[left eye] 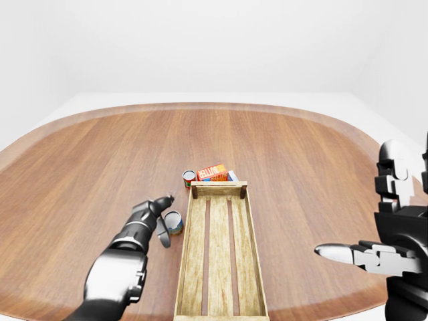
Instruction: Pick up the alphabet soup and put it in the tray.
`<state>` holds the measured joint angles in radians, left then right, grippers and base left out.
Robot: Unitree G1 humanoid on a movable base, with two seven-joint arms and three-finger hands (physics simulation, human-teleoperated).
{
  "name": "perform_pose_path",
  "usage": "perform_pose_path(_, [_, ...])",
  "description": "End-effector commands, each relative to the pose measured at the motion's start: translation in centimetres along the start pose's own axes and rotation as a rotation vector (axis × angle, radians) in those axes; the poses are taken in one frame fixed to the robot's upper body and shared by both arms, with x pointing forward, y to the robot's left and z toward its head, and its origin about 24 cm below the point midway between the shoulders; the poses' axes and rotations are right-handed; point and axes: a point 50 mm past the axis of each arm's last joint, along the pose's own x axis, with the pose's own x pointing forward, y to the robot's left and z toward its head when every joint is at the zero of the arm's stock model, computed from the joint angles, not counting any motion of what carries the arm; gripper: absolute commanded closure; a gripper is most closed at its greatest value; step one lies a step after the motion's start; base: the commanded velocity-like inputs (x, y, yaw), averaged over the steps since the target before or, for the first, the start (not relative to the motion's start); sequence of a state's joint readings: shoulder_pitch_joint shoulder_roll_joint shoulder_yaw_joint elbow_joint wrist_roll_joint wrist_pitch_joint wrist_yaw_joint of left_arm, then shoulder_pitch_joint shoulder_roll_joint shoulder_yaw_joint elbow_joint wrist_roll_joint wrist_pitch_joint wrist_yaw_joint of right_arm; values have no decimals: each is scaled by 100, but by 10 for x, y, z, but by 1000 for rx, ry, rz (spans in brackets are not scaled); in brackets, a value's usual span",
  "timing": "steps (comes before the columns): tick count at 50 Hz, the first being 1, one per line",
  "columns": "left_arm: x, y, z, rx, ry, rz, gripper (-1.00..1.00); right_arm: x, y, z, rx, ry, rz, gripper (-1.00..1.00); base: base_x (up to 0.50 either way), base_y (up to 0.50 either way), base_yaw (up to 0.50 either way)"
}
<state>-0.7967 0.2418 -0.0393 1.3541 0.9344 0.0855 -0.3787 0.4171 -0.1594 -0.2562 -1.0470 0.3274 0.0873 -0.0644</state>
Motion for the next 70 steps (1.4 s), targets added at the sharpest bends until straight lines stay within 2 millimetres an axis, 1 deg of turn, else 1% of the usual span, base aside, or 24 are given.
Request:
perform_pose_path(1, [0,0,-1,11,11,17,-100,0,0,0,-1,-8,0,-100,0,0,0])
perform_pose_path(10, [0,2,-3,9,14,16,-100,1,4,0,-1,-10,10,-100,0,0,0])
perform_pose_path(29, [-1,8,9,21,-8,120,-100,1,3,0,-3,-11,8,-100,0,0,0])
perform_pose_path(57, [0,5,15,56,-12,124,-100,1,3,0,0,-8,9,-100,0,0,0])
perform_pose_path(62, [0,5,16,53,-14,121,-100,3,5,0,-38,-26,4,-100,0,0,0])
perform_pose_path(70, [0,5,16,52,-14,121,-100,3,6,1,-35,-33,12,-100,0,0,0])
